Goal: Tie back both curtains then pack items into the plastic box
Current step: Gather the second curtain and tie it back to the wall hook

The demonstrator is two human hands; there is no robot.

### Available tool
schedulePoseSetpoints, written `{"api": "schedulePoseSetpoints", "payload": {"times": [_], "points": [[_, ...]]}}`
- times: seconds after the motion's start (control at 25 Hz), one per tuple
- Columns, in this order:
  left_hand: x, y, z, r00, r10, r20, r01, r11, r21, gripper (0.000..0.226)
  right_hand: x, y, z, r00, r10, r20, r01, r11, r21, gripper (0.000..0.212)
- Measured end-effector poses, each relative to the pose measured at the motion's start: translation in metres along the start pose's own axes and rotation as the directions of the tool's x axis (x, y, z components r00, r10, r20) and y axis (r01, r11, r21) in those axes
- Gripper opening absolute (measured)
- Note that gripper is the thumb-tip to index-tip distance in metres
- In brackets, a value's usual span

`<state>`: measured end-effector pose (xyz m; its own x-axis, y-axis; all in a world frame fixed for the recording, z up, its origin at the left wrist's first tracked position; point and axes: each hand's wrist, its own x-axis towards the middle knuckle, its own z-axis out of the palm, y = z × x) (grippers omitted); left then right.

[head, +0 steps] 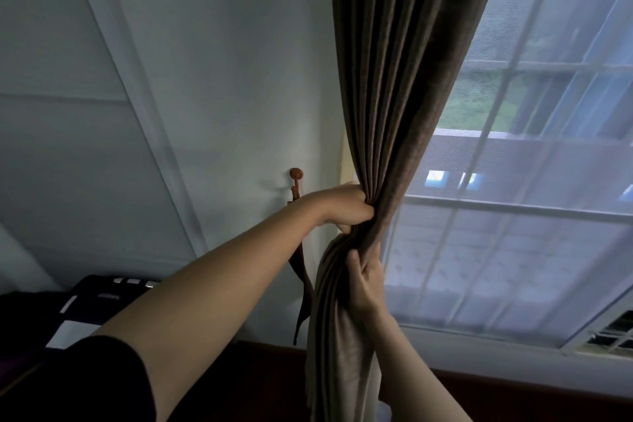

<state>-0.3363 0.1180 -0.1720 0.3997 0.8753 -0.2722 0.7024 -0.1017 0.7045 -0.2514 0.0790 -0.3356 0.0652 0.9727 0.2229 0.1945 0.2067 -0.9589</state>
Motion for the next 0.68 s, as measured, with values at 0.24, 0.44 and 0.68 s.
{"api": "schedulePoseSetpoints", "payload": {"times": [0.24, 0.44, 0.68], "points": [[-0.009, 0.004, -0.001, 1.000, 0.004, -0.004, -0.004, 1.000, 0.016, 0.014, 0.007, -0.004, 0.015, 0.990, 0.138, -0.021, -0.135, 0.986, 0.099, 0.051], [-0.005, -0.004, 0.005, 0.983, 0.061, -0.173, -0.017, 0.970, 0.244, 0.039, 0.011, -0.005, 0.030, 0.991, 0.130, 0.010, -0.131, 0.984, 0.125, 0.044], [0.009, -0.017, 0.014, 0.875, 0.186, -0.447, -0.018, 0.936, 0.353, 0.048, 0.015, -0.007, 0.037, 0.997, 0.054, 0.057, -0.062, 0.988, 0.139, 0.057]]}}
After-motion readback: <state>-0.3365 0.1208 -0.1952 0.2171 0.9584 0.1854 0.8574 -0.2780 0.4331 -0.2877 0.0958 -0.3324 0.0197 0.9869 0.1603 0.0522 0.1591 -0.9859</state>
